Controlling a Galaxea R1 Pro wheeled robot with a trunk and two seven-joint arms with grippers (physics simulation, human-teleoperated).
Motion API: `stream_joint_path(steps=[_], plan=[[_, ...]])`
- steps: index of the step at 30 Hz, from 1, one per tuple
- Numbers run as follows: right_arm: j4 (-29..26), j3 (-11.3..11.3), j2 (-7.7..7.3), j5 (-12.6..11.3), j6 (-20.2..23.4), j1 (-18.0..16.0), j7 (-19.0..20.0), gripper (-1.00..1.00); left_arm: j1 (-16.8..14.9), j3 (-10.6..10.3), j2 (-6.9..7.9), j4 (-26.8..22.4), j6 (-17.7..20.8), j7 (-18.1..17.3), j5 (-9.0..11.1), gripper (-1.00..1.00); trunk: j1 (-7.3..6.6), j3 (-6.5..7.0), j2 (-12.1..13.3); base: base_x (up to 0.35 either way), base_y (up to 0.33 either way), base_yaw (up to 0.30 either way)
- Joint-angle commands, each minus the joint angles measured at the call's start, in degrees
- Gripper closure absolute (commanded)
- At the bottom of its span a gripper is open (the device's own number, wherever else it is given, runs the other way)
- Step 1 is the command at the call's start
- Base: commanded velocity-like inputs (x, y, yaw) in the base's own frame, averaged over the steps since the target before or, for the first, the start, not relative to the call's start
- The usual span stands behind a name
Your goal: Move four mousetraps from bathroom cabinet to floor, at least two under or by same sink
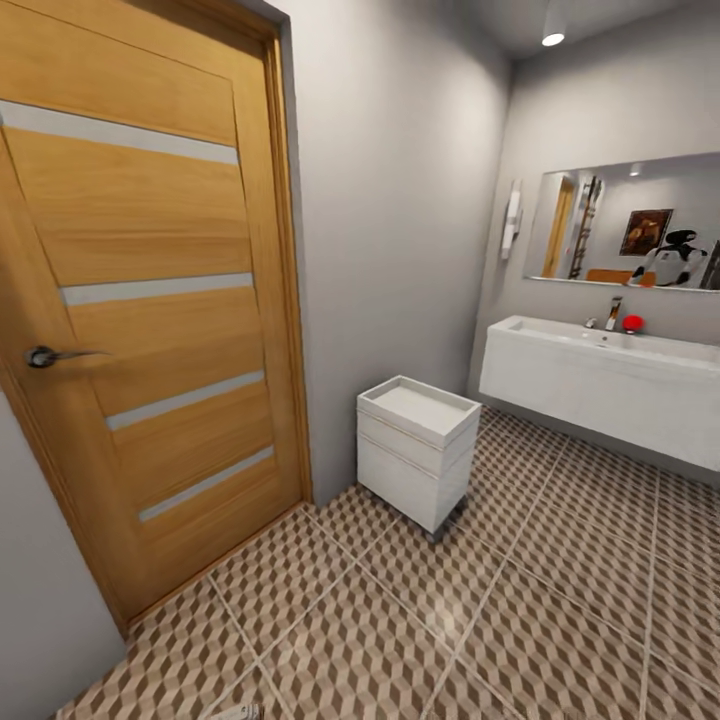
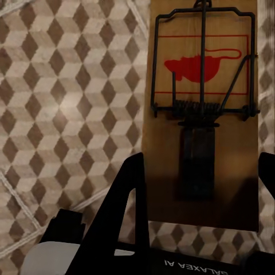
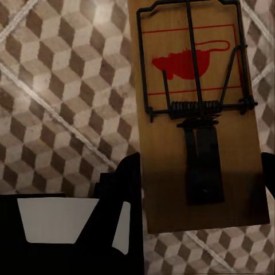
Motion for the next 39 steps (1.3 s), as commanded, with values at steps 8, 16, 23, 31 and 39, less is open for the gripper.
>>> stream_joint_path(steps=[8, 16, 23, 31, 39], plan=[[0.1, -0.47, -0.01, 0.49, 0.08, -0.08, 0.07, 1.0, -0.03, -0.49, 0.1, -0.02, 0.19, 0.34, 0.6, 1.0, 0.0, -0.06, -0.03, 0.0, 0.0, -0.3], [0.1, -0.48, -0.01, 0.49, 0.08, -0.08, 0.07, 1.0, -0.03, -0.49, 0.08, -0.02, 0.19, 0.29, 0.55, 1.0, 0.0, -0.06, -0.03, 0.0, 0.0, -0.3], [0.1, -0.47, -0.01, 0.49, 0.08, -0.08, 0.07, 1.0, -0.03, -0.49, 0.08, -0.04, 0.19, 0.28, 0.52, 1.0, 0.0, -0.06, -0.03, 0.0, 0.0, -0.3], [0.1, -0.45, -0.01, 0.49, 0.08, -0.08, 0.05, 1.0, -0.03, -0.49, 0.08, -0.03, 0.19, 0.28, 0.54, 1.0, 0.0, -0.06, -0.03, 0.0, 0.0, -0.3], [0.1, -0.46, -0.01, 0.49, 0.08, -0.08, 0.06, 1.0, -0.03, -0.49, 0.08, -0.08, 0.19, 0.2, 0.53, 1.0, 0.0, -0.06, -0.03, 0.0, 0.0, -0.3]])
